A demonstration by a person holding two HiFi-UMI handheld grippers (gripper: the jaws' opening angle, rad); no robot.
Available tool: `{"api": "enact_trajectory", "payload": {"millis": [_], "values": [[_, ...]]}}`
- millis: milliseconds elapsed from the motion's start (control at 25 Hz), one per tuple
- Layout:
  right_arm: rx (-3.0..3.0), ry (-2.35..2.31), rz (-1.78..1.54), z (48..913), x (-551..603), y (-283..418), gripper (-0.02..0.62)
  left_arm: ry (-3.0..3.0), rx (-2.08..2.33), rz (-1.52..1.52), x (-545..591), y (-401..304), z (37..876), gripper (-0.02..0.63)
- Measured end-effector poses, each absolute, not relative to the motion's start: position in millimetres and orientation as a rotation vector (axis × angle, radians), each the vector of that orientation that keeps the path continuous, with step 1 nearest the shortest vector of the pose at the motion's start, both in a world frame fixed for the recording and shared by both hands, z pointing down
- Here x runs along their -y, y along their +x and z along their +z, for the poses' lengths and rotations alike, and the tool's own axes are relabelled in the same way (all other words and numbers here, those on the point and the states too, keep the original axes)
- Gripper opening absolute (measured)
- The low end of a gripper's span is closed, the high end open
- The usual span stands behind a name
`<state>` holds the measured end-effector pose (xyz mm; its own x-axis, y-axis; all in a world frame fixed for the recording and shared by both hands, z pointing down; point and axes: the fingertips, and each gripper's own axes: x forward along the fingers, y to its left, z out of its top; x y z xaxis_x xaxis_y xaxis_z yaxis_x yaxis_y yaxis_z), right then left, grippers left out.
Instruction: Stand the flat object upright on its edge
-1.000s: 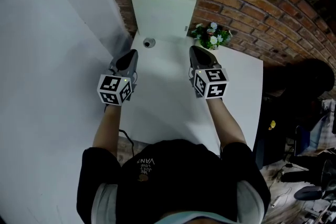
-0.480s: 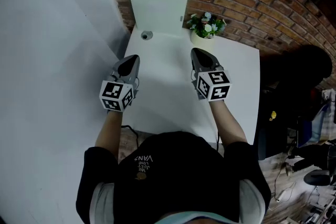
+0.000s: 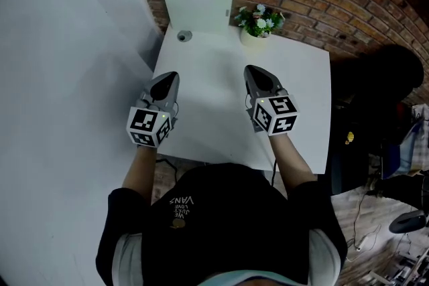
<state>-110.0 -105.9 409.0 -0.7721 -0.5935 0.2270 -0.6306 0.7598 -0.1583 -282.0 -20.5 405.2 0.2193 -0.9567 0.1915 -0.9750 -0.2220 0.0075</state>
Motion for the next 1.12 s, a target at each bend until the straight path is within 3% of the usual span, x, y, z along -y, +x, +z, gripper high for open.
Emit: {"api": "enact_trajectory", "payload": {"millis": [1120], "values": [[2.806,1.009,0.417,422,26,-64,-0.002,2.349,1.829,0.201,-38,-239,423,0.0]]}}
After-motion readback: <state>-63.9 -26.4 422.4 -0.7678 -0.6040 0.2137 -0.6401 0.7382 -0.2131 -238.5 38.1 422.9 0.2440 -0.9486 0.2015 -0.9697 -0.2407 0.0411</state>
